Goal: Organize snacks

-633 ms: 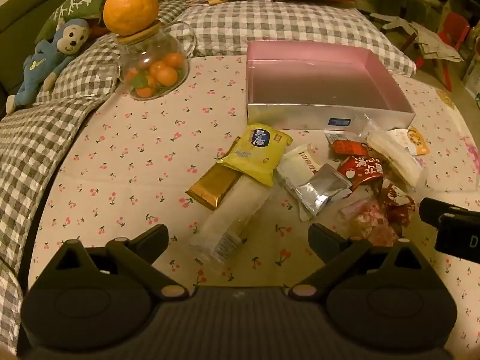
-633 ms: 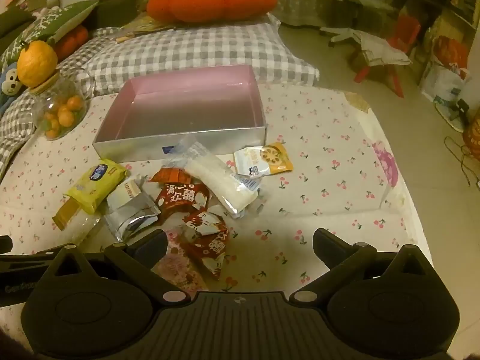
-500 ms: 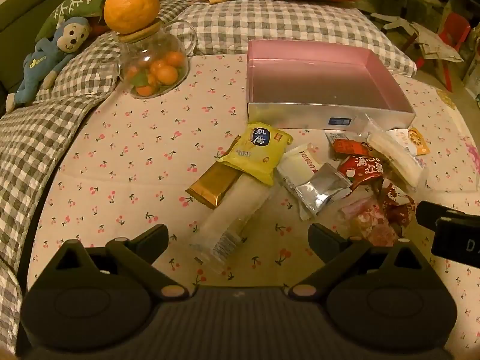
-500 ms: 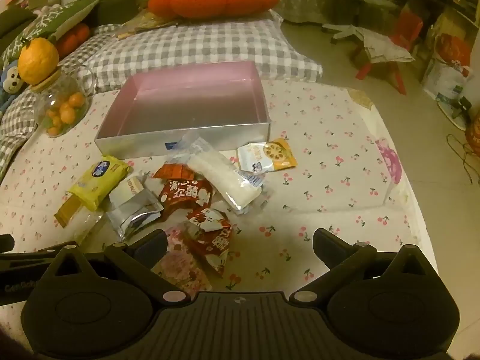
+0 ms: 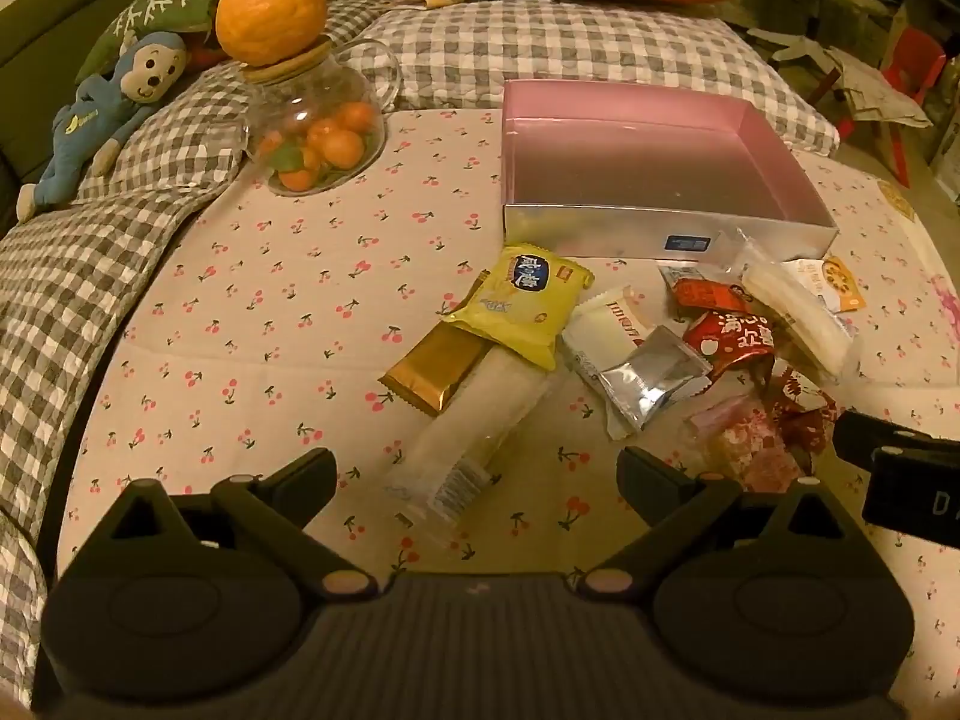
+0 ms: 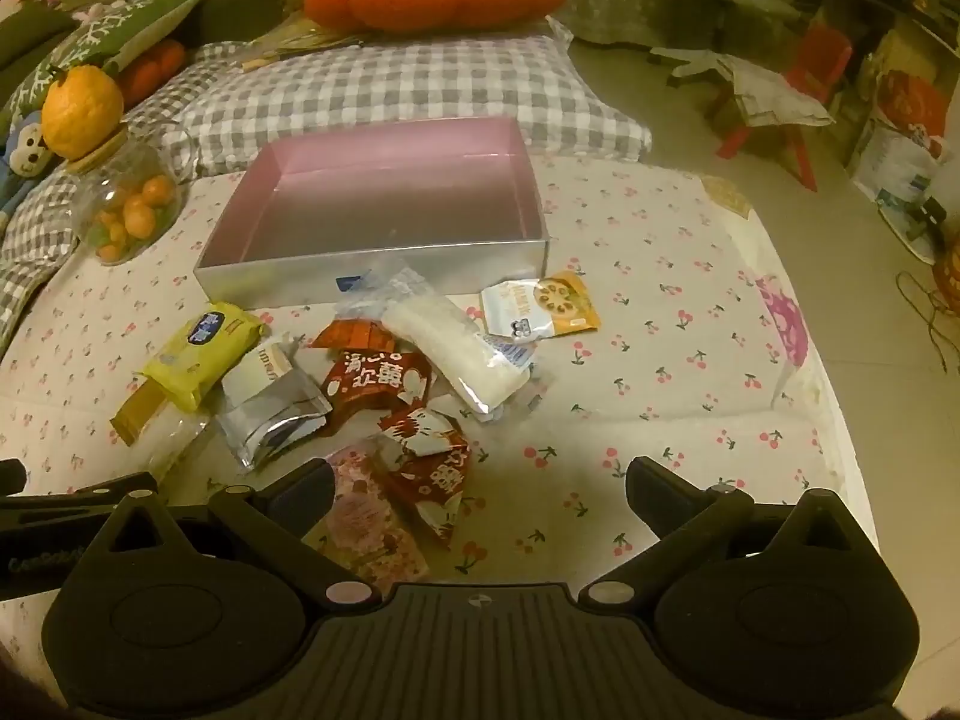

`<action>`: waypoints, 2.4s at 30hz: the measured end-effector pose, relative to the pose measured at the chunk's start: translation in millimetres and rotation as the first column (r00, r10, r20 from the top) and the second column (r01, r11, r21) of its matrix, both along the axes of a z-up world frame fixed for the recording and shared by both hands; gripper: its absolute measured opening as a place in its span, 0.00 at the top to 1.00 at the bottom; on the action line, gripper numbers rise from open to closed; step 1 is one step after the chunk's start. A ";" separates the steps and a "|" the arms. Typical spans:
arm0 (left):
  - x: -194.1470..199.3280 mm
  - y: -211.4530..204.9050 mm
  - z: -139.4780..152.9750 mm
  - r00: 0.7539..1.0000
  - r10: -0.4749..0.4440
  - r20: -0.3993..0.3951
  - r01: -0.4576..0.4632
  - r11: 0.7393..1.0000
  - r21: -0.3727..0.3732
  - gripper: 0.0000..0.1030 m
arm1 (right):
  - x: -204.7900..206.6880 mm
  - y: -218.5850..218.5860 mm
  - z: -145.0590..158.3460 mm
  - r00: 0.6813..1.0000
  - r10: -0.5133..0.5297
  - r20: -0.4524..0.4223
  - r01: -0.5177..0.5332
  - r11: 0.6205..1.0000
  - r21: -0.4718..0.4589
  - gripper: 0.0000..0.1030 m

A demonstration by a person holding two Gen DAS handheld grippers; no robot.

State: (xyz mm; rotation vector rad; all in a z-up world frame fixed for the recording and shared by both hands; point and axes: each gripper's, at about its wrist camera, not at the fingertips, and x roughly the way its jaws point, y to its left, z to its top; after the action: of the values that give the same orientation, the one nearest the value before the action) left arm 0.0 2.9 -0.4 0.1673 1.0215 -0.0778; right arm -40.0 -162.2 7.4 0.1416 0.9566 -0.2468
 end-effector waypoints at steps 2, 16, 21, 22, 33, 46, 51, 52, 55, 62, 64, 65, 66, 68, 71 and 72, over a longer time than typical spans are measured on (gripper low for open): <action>-0.2 0.0 -0.4 1.000 0.003 0.000 -0.003 1.000 -0.002 0.03 | 0.7 1.5 0.7 1.000 0.004 0.000 -0.004 1.000 -0.003 0.00; -1.2 0.2 -1.7 1.000 -0.001 -0.004 0.001 1.000 -0.015 0.02 | 1.9 3.3 -1.9 1.000 0.009 -0.011 -0.009 1.000 -0.012 0.00; -1.1 0.1 -1.7 1.000 0.000 -0.003 0.000 1.000 -0.014 0.02 | 1.9 3.5 -1.8 1.000 0.009 -0.010 -0.009 1.000 -0.014 0.00; -1.1 0.1 -1.6 1.000 0.000 -0.004 -0.001 1.000 -0.014 0.02 | 2.0 3.8 -1.8 1.000 0.009 -0.010 -0.009 1.000 -0.014 0.00; -1.2 0.4 -2.2 1.000 0.000 -0.004 0.000 1.000 -0.015 0.02 | 1.9 3.0 -1.6 1.000 0.008 -0.010 -0.009 1.000 -0.014 0.00; -2.1 -0.2 -4.9 1.000 -0.004 -0.011 0.004 1.000 -0.019 0.02 | 1.6 1.3 -1.2 1.000 0.006 -0.010 -0.006 1.000 -0.020 0.00; -1.9 0.3 -5.9 1.000 -0.006 -0.016 0.006 1.000 -0.021 0.01 | 1.5 1.8 -1.2 1.000 0.006 -0.012 -0.006 1.000 -0.022 0.00; -1.9 0.3 -5.8 1.000 -0.006 -0.017 0.006 1.000 -0.021 0.01 | 1.4 1.4 -1.1 1.000 0.006 -0.012 -0.006 1.000 -0.021 0.00; -1.7 0.8 -5.9 1.000 -0.007 -0.018 0.006 1.000 -0.022 0.01 | 1.6 2.0 -1.4 1.000 0.006 -0.011 -0.006 1.000 -0.022 0.00; -2.0 0.9 -6.2 1.000 -0.007 -0.019 0.007 1.000 -0.023 0.01 | 1.7 1.8 -1.4 1.000 0.006 -0.012 -0.006 1.000 -0.022 0.00; -2.0 0.9 -6.7 1.000 -0.007 -0.019 0.007 1.000 -0.024 0.01 | 1.7 1.8 -1.4 1.000 0.006 -0.012 -0.006 1.000 -0.022 0.00; -2.1 0.8 -6.9 1.000 -0.008 -0.020 0.007 1.000 -0.024 0.01 | 1.7 1.8 -1.4 1.000 0.006 -0.012 -0.006 1.000 -0.022 0.00; -2.2 0.9 -6.9 1.000 -0.007 -0.020 0.007 1.000 -0.024 0.01 | 1.7 1.4 -1.4 1.000 0.006 -0.012 -0.007 1.000 -0.022 0.00; -2.1 0.8 -6.9 1.000 -0.007 -0.019 0.007 1.000 -0.023 0.01 | 1.8 1.9 -1.4 1.000 0.007 -0.012 -0.007 1.000 -0.022 0.00; -2.2 0.9 -6.9 1.000 -0.007 -0.020 0.006 1.000 -0.024 0.01 | 1.9 2.3 -1.3 1.000 0.010 -0.010 -0.010 1.000 -0.023 0.00; -2.3 0.9 -7.0 1.000 -0.007 -0.020 0.007 1.000 -0.025 0.01 | 1.8 2.1 -1.0 1.000 0.011 -0.008 -0.011 1.000 -0.025 0.00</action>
State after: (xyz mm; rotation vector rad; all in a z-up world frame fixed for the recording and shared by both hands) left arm -2.2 3.7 -7.4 0.1477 1.0397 -0.0988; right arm -38.2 -160.1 6.5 0.1127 0.9616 -0.2494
